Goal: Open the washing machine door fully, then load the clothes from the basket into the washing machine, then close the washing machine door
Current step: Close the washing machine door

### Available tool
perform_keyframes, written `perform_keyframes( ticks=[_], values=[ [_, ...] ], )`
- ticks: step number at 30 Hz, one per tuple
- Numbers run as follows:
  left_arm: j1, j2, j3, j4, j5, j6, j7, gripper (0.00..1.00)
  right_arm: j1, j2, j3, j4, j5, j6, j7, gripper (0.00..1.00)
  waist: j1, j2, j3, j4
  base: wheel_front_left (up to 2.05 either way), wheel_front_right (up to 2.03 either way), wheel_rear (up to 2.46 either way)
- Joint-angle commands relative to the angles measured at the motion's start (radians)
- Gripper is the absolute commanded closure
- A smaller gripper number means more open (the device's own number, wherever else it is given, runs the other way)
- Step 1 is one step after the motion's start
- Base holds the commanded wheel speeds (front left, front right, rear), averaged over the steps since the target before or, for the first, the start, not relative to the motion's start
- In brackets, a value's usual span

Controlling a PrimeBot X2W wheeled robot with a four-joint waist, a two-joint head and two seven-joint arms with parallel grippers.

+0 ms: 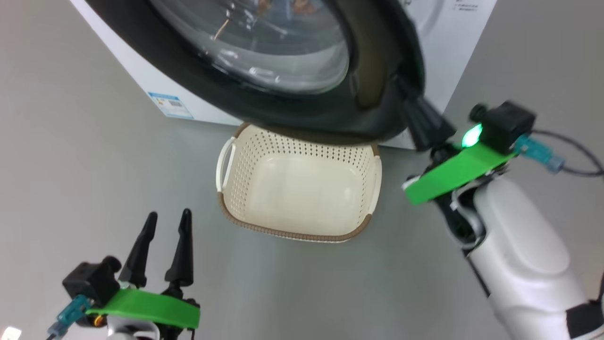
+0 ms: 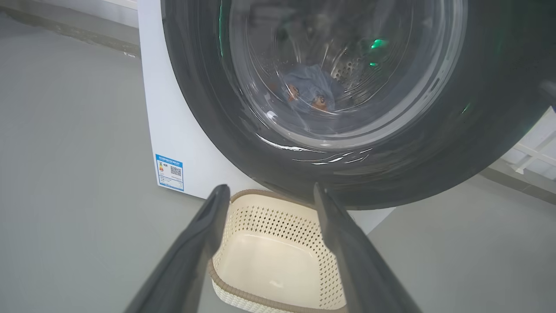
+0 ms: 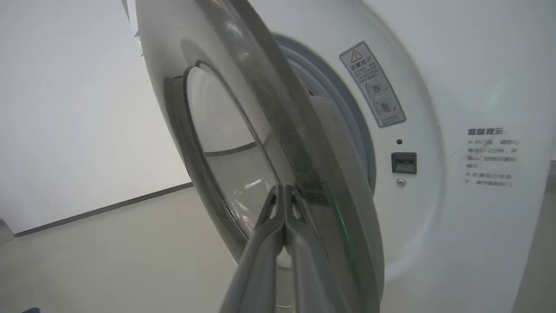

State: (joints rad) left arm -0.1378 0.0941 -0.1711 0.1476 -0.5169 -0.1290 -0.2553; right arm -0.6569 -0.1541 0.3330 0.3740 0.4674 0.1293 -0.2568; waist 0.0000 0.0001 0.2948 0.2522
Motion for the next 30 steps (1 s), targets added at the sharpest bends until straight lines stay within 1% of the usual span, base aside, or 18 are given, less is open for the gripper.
perform_keyframes(
  ticks=[1,5,15,20,25,30],
  values=[
    [-0.042,0.012,0.025,-0.025,-0.007,-0.002,-0.006,0.0,-0.043,0.006,-0.021,-0.014,-0.014,0.001,-0.005,1.0,0.0,-0.0001,0.03,0.019,0.0,0.0,0.0],
    [-0.067,0.009,0.008,-0.027,-0.01,-0.002,-0.006,0.0,-0.089,0.001,-0.074,-0.003,-0.026,0.001,-0.005,1.0,0.0,-0.0001,0.062,0.036,0.0,0.0,0.0],
    [-0.122,0.004,-0.024,-0.033,-0.016,-0.002,-0.006,0.0,-0.196,-0.005,-0.159,0.03,-0.031,0.001,-0.005,1.0,0.0,-0.0001,0.127,0.073,0.0,0.0,0.0],
    [-0.138,0.003,-0.033,-0.032,-0.017,-0.002,-0.006,0.0,-0.238,0.005,-0.208,0.045,-0.045,0.001,-0.005,1.0,0.0,-0.0001,0.141,0.08,0.0,0.0,0.0],
    [-0.147,0.005,-0.041,-0.033,-0.018,-0.002,-0.006,0.0,-0.267,0.024,-0.269,0.052,-0.083,0.001,-0.005,1.0,0.0,-0.0001,0.151,0.082,0.0,0.0,0.0],
    [-0.154,0.007,-0.043,-0.028,-0.019,-0.002,-0.006,0.0,-0.271,0.044,-0.287,0.057,-0.109,0.001,-0.005,1.0,0.0,-0.0001,0.15,0.08,0.0,0.0,0.0]
  ],
)
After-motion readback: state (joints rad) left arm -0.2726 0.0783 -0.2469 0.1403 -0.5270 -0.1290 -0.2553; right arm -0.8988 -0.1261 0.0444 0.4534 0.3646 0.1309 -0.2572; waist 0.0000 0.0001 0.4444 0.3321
